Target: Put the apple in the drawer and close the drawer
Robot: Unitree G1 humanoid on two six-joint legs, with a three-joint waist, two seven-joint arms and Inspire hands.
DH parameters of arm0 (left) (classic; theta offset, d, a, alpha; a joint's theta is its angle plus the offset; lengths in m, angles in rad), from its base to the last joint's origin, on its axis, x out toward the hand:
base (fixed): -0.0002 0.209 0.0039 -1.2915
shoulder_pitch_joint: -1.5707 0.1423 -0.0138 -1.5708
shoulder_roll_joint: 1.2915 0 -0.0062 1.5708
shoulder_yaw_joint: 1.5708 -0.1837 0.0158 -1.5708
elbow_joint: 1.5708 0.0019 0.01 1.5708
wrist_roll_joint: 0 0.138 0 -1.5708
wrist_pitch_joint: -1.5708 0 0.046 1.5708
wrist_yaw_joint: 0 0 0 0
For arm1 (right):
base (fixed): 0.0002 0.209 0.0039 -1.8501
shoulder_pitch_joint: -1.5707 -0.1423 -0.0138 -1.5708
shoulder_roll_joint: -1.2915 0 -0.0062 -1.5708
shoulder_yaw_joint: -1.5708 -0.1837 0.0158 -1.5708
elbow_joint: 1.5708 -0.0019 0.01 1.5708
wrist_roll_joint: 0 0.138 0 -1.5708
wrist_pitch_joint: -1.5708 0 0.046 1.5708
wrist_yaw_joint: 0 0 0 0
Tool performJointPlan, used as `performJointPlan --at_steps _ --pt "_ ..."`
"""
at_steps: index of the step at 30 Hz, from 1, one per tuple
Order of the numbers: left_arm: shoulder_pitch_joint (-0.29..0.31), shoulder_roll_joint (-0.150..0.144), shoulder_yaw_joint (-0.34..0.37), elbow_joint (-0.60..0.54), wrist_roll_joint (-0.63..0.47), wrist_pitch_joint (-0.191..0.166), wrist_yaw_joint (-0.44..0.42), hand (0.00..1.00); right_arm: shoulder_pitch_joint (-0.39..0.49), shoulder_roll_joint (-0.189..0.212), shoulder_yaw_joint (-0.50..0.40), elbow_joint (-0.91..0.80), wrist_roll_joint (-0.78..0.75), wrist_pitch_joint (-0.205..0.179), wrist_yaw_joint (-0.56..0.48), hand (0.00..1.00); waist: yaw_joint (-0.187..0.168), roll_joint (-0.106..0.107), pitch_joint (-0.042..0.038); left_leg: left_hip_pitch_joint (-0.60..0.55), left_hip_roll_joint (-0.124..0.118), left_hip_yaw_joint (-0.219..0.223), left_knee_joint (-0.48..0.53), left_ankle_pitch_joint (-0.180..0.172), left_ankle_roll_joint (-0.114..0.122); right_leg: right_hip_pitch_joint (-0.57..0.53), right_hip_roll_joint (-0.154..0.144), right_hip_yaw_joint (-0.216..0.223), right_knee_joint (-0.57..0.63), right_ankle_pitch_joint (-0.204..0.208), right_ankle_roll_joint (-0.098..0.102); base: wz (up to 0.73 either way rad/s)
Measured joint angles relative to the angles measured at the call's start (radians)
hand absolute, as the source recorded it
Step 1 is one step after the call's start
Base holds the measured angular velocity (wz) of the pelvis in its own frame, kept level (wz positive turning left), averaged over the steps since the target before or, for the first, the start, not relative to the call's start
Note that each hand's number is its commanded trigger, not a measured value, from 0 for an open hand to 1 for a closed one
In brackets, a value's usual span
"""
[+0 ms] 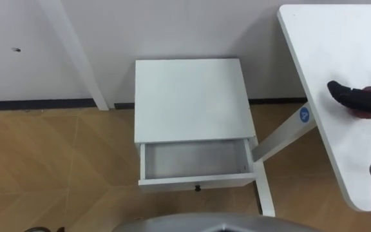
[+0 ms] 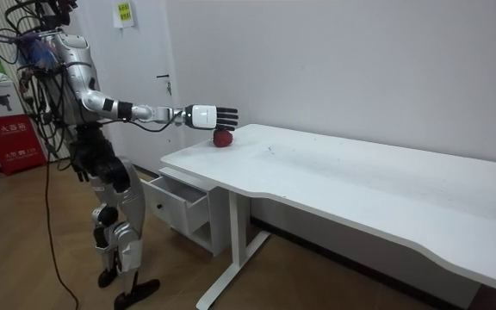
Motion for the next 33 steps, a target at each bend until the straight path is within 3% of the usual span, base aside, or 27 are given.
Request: performJointPlan --at_steps 7,14,16,17,18,19,20,30,33 --pt "0.001 0.005 0.009 -0.001 0.021 -0.01 0.0 0.0 0.0 0.0 -0.012 0.047 -0.145 -0.035 -0.011 0.0 -0.002 0.0 0.0008 -0.002 0.002 -0.004 0.0 0.0 0.0 0.0 0.0 -0.008 -0.001 0.0 0.0 0.0" --pt "0.001 0.006 0.023 -0.001 0.045 -0.022 -0.001 0.0 0.001 0.0 -0.038 0.126 -0.19 -0.034 -0.014 0.0 -0.003 -0.003 0.0024 -0.005 0.001 -0.005 0.0 0.0 0.0 0.0 0.0 -0.012 -0.002 0.0 0.0 0.0" --pt "0.003 0.006 0.023 -0.001 0.045 -0.023 -0.005 0.0 0.002 0.001 -0.039 0.163 -0.198 -0.017 -0.004 0.0 -0.002 -0.005 0.0026 -0.006 -0.001 -0.005 -0.001 0.0 0.0 -0.002 0.0 -0.012 -0.002 0.0 0.0 0.0" --pt "0.003 0.007 0.024 -0.001 0.045 -0.023 -0.006 0.0 0.002 0.001 -0.038 0.168 -0.198 -0.014 0.001 0.07 -0.002 -0.004 0.0041 -0.007 -0.001 -0.005 -0.002 0.0 0.0 -0.002 0.0 -0.012 -0.002 0.0 0.0 0.0" --pt "0.003 0.007 0.027 -0.001 0.047 -0.023 -0.009 0.0 0.005 0.001 -0.039 0.172 -0.198 -0.014 0.005 0.61 -0.003 -0.002 0.0059 -0.008 -0.001 -0.005 -0.002 0.0 0.0 -0.003 0.0 -0.013 -0.002 0.0 0.0 0.0" --pt "0.005 0.008 0.03 -0.001 0.053 -0.023 -0.011 0.0 0.006 0.001 -0.039 0.172 -0.206 -0.014 0.005 0.86 -0.007 -0.001 0.0059 -0.008 -0.001 -0.005 -0.002 0.0 0.0 -0.002 0.001 -0.013 -0.004 0.0 0.0 0.0" --pt "0.005 0.009 0.03 -0.001 0.055 -0.022 -0.014 0.0 0.006 0.001 -0.039 0.171 -0.226 -0.015 0.006 1.0 -0.009 -0.002 0.0057 -0.009 -0.002 -0.005 -0.002 0.0 0.0 -0.002 0.001 -0.013 -0.004 0.0 0.0 0.0" --pt "0.004 0.009 0.028 -0.001 0.054 -0.017 -0.029 0.0 -0.001 -0.004 -0.046 0.203 -0.308 -0.015 -0.011 1.0 -0.012 -0.016 -0.003 -0.004 -0.001 -0.004 -0.002 0.0 -0.001 0.017 0.002 -0.012 -0.011 0.0 0.0 0.0" --pt "0.004 0.01 0.026 -0.001 0.054 -0.017 -0.026 0.0 -0.003 -0.016 -0.046 0.223 -0.307 -0.015 -0.011 1.0 -0.011 -0.016 -0.002 0.003 -0.001 -0.01 -0.002 -0.001 -0.001 0.029 0.002 -0.017 -0.018 0.001 0.0 0.04"
